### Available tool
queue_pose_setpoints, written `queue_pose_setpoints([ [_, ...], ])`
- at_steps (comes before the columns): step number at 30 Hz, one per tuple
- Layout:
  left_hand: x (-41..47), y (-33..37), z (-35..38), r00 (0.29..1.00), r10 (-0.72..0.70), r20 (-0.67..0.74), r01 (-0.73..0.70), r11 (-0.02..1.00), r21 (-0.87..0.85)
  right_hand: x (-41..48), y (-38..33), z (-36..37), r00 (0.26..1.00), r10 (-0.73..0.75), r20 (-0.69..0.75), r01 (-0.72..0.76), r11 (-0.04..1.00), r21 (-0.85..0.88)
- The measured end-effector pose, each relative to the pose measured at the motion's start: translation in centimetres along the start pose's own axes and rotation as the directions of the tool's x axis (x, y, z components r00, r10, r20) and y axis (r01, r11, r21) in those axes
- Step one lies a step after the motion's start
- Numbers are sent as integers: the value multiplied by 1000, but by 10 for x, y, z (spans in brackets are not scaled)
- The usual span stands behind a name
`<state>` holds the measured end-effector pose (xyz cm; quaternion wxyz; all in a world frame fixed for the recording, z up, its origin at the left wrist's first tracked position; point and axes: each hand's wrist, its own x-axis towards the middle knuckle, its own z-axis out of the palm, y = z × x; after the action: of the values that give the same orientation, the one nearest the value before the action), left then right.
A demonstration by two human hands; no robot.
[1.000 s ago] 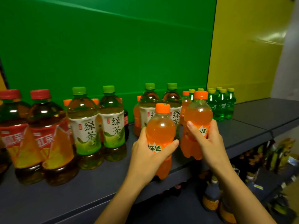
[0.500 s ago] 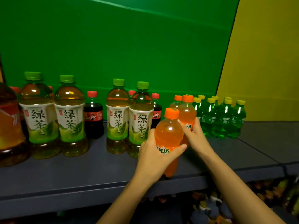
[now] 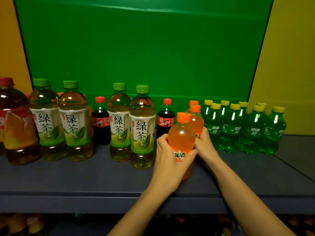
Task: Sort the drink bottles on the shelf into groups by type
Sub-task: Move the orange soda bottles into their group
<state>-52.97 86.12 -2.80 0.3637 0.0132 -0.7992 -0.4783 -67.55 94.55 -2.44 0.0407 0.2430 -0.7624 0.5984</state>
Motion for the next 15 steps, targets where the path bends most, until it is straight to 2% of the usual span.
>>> queue_pose_setpoints([
  [2,3,-1,3,1000,11,-3,-10,995,97,5,10,-3,1000,6,16,-7,998,58],
  [5,6,1,9,1000,20,-17,-17,985,170,-15,-19,-4,1000,0,-21,3,987,161],
  [9,9,2,15,999,43,-12,-40,980,193,-40,-38,-12,984,-103,-148,132,971,198],
  [12,7,3,15,997,76,-12,-72,978,196,-55,-48,-15,954,-216,-209,240,966,94],
  [15,-4,3,4,989,143,-44,-128,963,236,-67,-65,-16,892,-360,-273,375,927,4],
])
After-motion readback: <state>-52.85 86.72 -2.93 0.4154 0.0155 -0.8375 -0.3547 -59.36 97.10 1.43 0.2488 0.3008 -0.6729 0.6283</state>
